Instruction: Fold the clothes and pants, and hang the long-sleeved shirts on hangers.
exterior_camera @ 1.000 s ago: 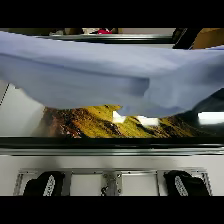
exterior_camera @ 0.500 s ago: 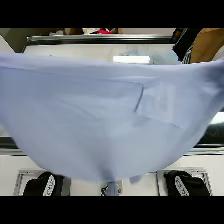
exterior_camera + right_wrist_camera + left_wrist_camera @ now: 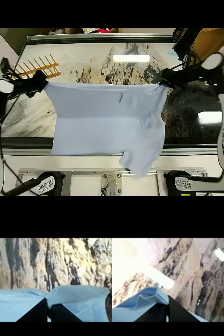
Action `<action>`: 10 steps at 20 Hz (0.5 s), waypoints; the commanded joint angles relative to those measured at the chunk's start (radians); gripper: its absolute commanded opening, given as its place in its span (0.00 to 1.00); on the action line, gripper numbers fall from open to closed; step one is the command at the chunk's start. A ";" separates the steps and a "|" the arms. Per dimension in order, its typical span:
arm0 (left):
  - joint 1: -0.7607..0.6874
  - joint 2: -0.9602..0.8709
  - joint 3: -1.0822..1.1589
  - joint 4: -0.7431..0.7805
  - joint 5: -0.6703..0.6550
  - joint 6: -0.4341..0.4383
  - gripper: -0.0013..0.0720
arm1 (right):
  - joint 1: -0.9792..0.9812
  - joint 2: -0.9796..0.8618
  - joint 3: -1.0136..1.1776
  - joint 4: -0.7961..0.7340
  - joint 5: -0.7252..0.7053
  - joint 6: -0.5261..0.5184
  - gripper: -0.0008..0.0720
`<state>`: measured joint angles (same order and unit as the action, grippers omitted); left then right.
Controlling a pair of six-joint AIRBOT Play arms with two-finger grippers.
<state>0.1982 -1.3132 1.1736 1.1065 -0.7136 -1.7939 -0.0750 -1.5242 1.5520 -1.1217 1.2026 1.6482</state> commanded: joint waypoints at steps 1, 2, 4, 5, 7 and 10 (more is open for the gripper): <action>-0.032 -0.221 0.100 -0.009 0.095 0.006 0.02 | 0.008 -0.187 0.068 0.007 -0.152 -0.002 0.04; -0.032 -0.261 0.146 -0.009 0.086 0.006 0.02 | 0.008 -0.200 0.077 0.006 -0.184 -0.002 0.04; -0.026 -0.315 0.230 -0.010 0.060 0.006 0.02 | 0.002 -0.201 0.078 0.002 -0.235 -0.002 0.04; -0.017 -0.329 0.262 -0.010 0.037 0.006 0.02 | -0.003 -0.196 0.078 -0.005 -0.239 -0.002 0.04; -0.005 -0.328 0.296 -0.009 -0.005 0.006 0.02 | -0.014 -0.180 0.078 -0.050 -0.205 -0.002 0.04; 0.010 -0.278 0.242 -0.006 -0.016 0.008 0.03 | -0.002 -0.129 0.051 -0.161 -0.139 -0.002 0.04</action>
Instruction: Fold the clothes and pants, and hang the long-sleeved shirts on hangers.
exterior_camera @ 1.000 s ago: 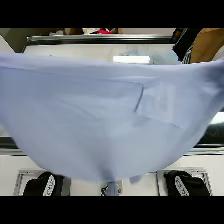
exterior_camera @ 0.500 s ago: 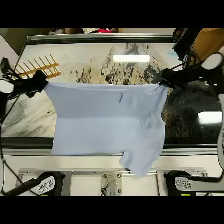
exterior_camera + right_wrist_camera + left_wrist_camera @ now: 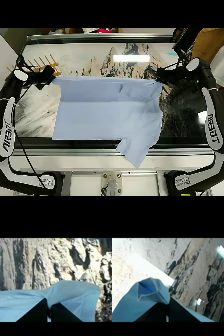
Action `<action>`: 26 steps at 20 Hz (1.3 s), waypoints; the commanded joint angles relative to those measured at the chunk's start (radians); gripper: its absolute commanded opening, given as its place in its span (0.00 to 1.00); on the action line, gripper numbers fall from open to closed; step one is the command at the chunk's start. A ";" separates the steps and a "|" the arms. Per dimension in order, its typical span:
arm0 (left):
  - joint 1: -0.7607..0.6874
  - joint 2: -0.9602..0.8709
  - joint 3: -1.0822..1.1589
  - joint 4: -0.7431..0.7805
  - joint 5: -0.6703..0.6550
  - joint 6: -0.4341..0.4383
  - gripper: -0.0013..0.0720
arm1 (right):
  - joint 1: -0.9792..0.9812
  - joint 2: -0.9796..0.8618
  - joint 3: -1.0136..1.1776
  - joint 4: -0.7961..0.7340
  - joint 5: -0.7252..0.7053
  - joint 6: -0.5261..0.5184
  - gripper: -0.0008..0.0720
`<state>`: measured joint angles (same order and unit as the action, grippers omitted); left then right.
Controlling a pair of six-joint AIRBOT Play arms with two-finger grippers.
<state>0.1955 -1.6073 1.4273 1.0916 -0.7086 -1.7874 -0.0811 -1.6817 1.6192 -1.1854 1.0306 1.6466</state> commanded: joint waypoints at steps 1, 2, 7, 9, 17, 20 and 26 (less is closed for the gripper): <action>0.019 0.037 -0.050 0.008 -0.014 0.003 0.02 | 0.011 0.051 -0.043 -0.110 0.041 -0.002 0.04; 0.019 0.059 -0.094 0.009 -0.013 0.004 0.03 | 0.017 0.071 -0.074 -0.117 0.047 -0.011 0.04; 0.018 0.132 -0.298 0.008 0.006 0.023 0.02 | 0.044 0.187 -0.298 -0.151 0.047 -0.026 0.04; 0.018 0.148 -0.371 0.008 0.025 0.023 0.02 | 0.046 0.218 -0.380 -0.151 0.047 -0.026 0.04; -0.017 0.153 -0.500 0.009 0.039 0.023 0.03 | 0.066 0.230 -0.555 -0.147 0.032 -0.023 0.04; -0.017 0.153 -0.500 0.008 0.030 0.023 0.03 | 0.066 0.230 -0.557 -0.143 0.033 -0.023 0.05; -0.010 0.238 -0.499 0.015 0.004 0.027 0.73 | 0.048 0.271 -0.525 -0.098 0.041 -0.027 0.63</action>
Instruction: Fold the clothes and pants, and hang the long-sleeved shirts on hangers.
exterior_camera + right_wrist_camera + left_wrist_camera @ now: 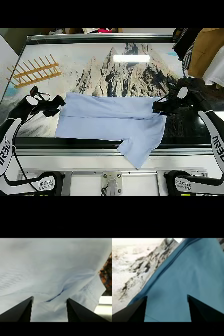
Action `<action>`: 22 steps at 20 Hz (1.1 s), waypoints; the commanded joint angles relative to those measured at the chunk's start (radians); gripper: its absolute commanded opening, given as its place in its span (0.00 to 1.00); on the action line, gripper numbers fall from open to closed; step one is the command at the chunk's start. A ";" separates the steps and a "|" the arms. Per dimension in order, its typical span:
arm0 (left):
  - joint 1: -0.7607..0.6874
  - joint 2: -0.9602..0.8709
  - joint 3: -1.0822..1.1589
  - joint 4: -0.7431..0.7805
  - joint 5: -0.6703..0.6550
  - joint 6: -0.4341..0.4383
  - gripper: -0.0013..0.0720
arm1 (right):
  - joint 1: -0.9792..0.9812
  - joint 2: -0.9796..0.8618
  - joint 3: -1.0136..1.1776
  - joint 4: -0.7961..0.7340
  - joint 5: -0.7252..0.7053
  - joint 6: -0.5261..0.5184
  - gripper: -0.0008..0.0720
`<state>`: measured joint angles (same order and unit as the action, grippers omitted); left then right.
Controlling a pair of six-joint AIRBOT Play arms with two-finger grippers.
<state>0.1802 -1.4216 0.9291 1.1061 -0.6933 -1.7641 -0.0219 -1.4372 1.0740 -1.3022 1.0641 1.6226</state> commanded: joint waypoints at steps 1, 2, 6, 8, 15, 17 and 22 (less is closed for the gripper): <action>0.018 0.103 -0.001 0.002 -0.024 0.010 0.73 | -0.027 0.056 0.040 0.015 0.021 -0.004 0.63; 0.038 0.151 -0.002 0.003 -0.055 0.031 0.73 | -0.049 0.099 0.055 0.012 0.040 -0.019 0.63; 0.135 0.350 -0.117 0.122 -0.246 0.057 0.73 | -0.136 0.309 0.056 0.011 0.100 -0.026 0.63; 0.180 0.442 -0.242 0.187 -0.274 -0.001 0.73 | -0.143 0.391 0.048 0.011 0.102 -0.027 0.63; 0.323 0.624 -0.573 0.097 -0.213 -0.119 0.73 | -0.134 0.482 0.034 0.016 0.100 -0.029 0.63; 0.310 0.651 -0.628 0.043 -0.180 -0.119 0.73 | -0.134 0.482 0.031 0.016 0.099 -0.029 0.63; 0.222 0.653 -0.684 0.017 -0.082 -0.165 0.73 | -0.134 0.483 0.031 0.016 0.099 -0.029 0.63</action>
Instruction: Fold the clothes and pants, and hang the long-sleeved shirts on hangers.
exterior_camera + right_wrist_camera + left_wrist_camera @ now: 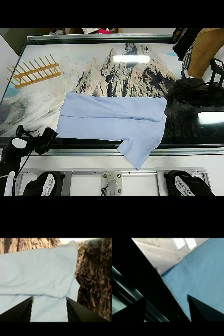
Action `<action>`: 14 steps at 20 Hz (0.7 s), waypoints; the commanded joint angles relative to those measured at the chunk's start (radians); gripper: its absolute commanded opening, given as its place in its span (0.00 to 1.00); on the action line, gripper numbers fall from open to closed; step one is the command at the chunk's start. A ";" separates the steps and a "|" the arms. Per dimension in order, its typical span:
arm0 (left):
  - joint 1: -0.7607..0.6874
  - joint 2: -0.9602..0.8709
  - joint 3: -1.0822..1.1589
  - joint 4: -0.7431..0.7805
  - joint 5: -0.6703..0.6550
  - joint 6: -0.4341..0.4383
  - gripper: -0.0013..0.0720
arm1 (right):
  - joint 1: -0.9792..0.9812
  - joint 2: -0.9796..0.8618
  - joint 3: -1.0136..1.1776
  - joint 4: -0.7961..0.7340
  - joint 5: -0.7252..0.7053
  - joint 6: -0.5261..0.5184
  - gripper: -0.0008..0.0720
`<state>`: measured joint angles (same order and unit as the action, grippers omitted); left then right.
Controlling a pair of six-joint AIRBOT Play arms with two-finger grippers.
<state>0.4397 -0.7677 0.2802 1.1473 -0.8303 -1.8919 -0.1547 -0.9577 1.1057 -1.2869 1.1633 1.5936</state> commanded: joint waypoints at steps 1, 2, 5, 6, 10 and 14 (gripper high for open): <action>-0.059 -0.032 -0.032 -0.026 0.064 -0.039 0.73 | 0.000 0.003 0.000 0.002 0.000 0.000 0.63; -0.082 -0.065 -0.027 -0.032 0.082 -0.038 0.73 | 0.000 0.003 0.000 0.002 0.000 0.000 0.63; -0.153 -0.164 0.024 -0.061 0.127 -0.039 0.73 | -0.001 0.003 -0.001 0.008 0.002 0.000 0.63; -0.175 -0.195 0.043 -0.068 0.138 -0.039 0.66 | -0.002 0.003 -0.002 0.008 0.008 0.000 0.63; -0.227 -0.277 0.112 -0.068 0.169 -0.039 0.07 | -0.037 0.003 -0.037 0.008 0.080 0.000 0.85; -0.228 -0.249 0.124 -0.066 0.158 -0.032 0.03 | -0.170 0.025 -0.247 0.009 0.166 0.004 0.85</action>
<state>0.2218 -1.0245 0.3901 1.0824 -0.6750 -1.9297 -0.2489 -0.9455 0.9829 -1.2797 1.2663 1.5932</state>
